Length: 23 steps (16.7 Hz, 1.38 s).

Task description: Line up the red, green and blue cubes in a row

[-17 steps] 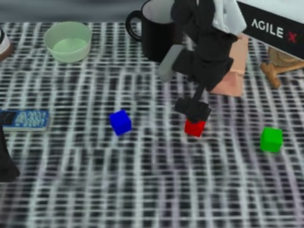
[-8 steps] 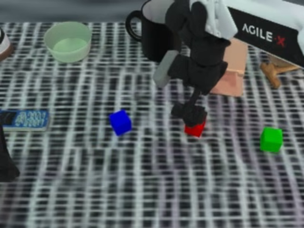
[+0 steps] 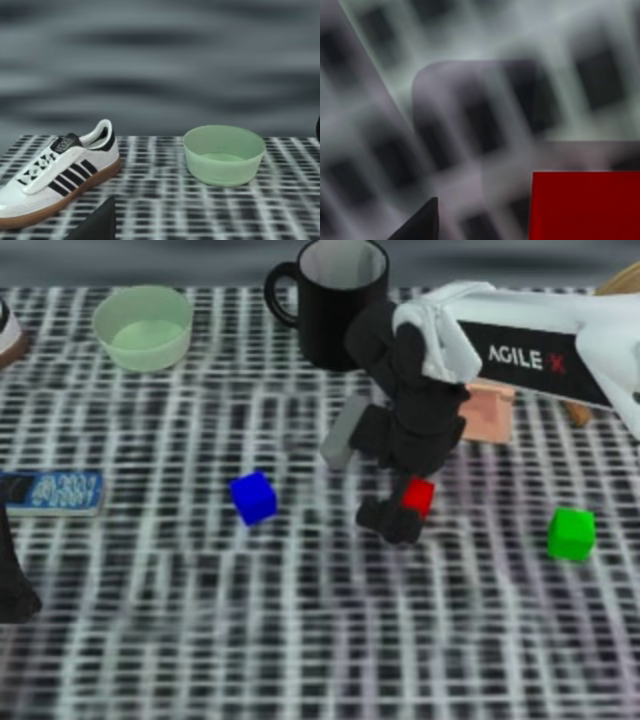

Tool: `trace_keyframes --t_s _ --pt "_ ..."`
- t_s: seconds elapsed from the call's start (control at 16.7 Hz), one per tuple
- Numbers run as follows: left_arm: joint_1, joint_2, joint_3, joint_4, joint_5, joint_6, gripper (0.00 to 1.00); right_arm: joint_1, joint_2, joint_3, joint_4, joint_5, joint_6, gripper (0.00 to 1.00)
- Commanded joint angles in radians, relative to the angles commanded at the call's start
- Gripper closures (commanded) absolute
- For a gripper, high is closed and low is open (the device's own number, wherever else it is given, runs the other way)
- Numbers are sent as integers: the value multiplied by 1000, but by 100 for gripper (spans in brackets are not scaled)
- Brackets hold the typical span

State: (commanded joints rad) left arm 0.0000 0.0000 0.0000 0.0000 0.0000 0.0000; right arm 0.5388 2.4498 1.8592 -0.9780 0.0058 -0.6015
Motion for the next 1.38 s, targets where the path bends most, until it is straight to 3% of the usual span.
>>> trace_keyframes --t_s 0.24,1.02,1.38 --pt "0 0 0 0 0 0 0 0 3 -5 6 0 0 0" --pt "0 0 0 0 0 0 0 0 3 -5 6 0 0 98" --pt "0 0 0 0 0 0 0 0 3 -5 6 0 0 100"
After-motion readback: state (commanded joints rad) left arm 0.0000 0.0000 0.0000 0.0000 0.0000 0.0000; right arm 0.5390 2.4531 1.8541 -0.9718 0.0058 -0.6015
